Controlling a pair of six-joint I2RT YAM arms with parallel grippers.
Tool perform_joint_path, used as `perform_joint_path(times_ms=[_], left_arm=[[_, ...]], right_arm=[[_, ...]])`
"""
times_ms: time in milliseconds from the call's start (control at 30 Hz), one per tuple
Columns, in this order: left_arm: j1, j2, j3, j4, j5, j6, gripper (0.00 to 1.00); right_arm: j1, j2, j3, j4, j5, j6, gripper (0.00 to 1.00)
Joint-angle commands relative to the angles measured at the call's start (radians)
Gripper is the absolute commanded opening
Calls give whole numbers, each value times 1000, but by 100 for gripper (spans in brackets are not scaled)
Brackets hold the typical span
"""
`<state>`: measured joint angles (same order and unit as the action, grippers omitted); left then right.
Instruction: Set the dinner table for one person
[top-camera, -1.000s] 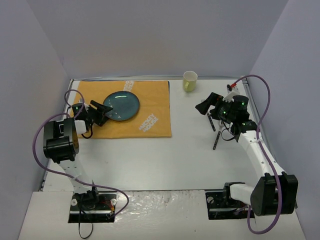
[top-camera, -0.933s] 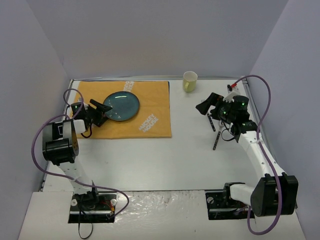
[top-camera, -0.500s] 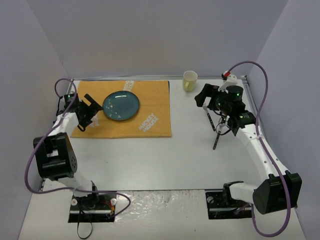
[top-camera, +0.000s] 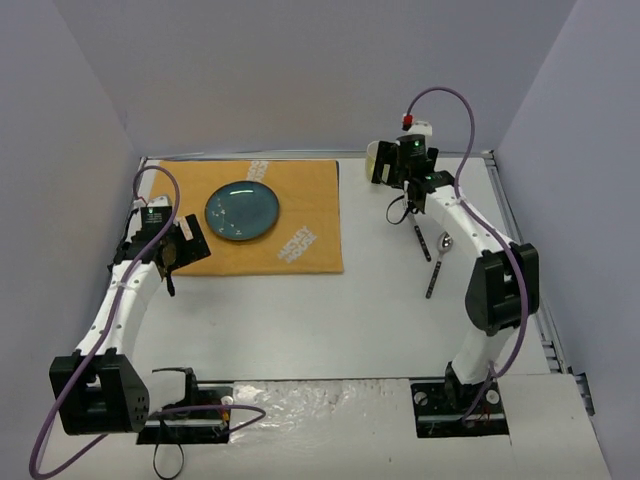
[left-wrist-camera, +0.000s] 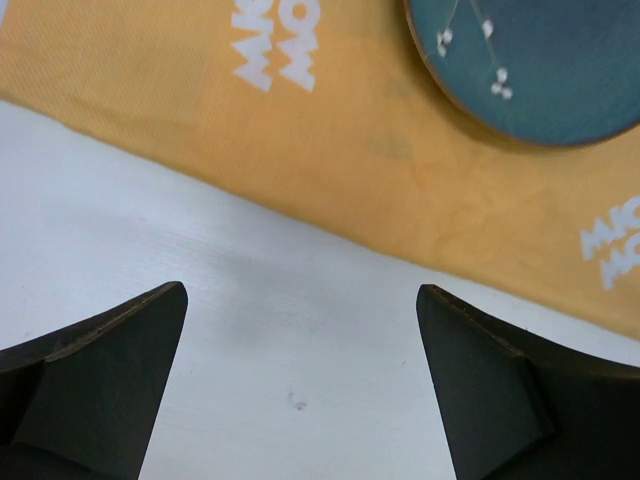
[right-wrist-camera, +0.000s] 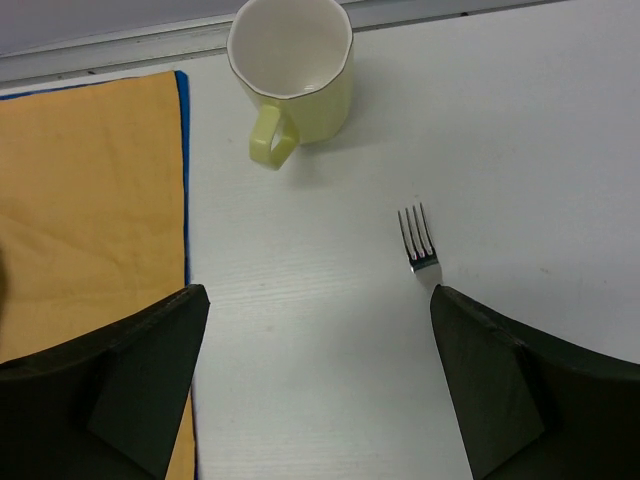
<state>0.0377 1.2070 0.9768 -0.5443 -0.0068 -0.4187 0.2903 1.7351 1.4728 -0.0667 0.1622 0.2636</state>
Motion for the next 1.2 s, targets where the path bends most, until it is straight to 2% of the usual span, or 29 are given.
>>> perform_joint_path(times_ms=[0, 133, 367, 433, 633, 1167], left_arm=[[-20, -63, -50, 19, -61, 65, 97], [-27, -64, -61, 38, -88, 74, 97], [-27, -67, -57, 46, -114, 77, 97], [-27, -67, -56, 46, -117, 77, 97], [-67, -63, -55, 47, -117, 77, 97], [-84, -53, -52, 49, -116, 75, 97]], right_arm=[[19, 80, 49, 194, 95, 8, 84], [36, 144, 18, 366, 99, -9, 73], [53, 268, 19, 549, 160, -32, 63], [52, 306, 43, 550, 172, -27, 59], [56, 407, 127, 528, 212, -14, 57], [62, 510, 245, 518, 280, -2, 52]])
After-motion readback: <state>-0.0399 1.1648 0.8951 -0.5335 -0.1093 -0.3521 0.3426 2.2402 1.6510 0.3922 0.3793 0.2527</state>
